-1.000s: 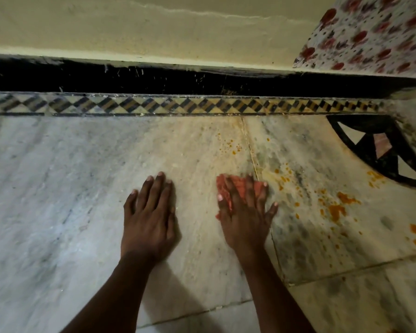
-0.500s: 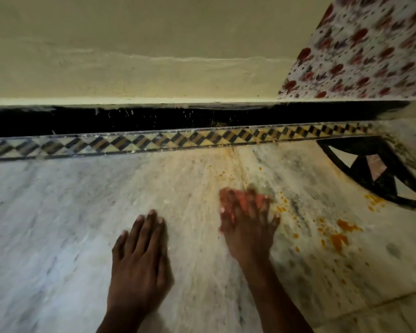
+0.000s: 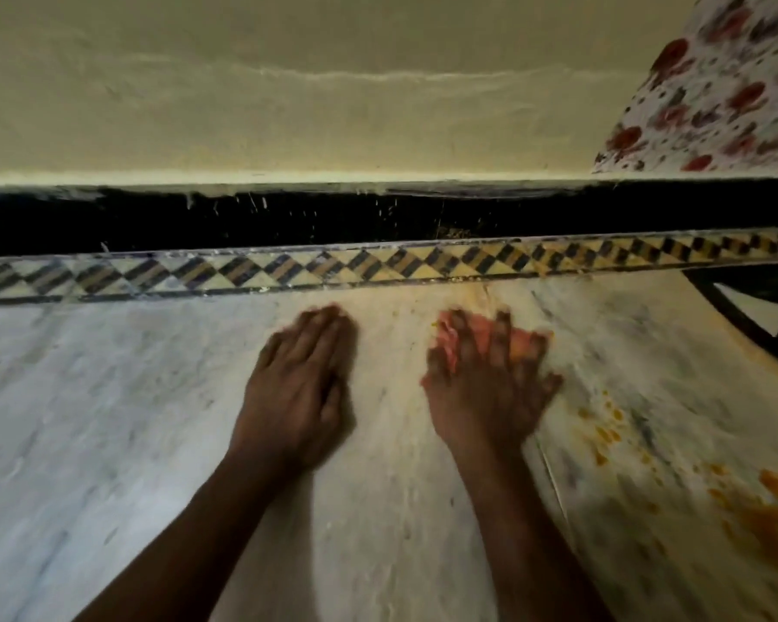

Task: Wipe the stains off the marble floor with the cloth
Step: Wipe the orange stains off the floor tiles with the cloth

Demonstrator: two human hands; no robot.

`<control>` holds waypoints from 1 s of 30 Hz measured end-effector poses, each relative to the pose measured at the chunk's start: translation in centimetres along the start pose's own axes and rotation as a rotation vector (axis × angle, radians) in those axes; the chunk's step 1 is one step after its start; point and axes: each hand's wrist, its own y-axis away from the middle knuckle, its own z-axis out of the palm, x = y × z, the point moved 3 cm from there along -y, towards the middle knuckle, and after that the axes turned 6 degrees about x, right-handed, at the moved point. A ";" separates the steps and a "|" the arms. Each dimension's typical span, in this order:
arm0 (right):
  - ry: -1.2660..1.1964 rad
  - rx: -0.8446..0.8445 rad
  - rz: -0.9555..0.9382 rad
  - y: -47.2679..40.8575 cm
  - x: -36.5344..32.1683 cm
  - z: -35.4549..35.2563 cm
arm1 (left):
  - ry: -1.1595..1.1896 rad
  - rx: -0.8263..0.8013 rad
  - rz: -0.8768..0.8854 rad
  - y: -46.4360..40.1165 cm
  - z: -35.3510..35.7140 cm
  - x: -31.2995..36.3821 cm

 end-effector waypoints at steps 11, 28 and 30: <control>-0.003 -0.053 0.103 1.4 3.3 -1.4 | -0.039 0.081 -0.173 0.6 -0.7 0.0; 0.032 -0.121 -0.025 -4.5 -3.0 -0.8 | -0.060 -0.026 -0.153 0.1 -0.6 0.3; 0.026 -0.169 -0.234 -3.8 -5.2 -0.7 | -0.072 -0.033 -0.159 0.0 -0.7 0.1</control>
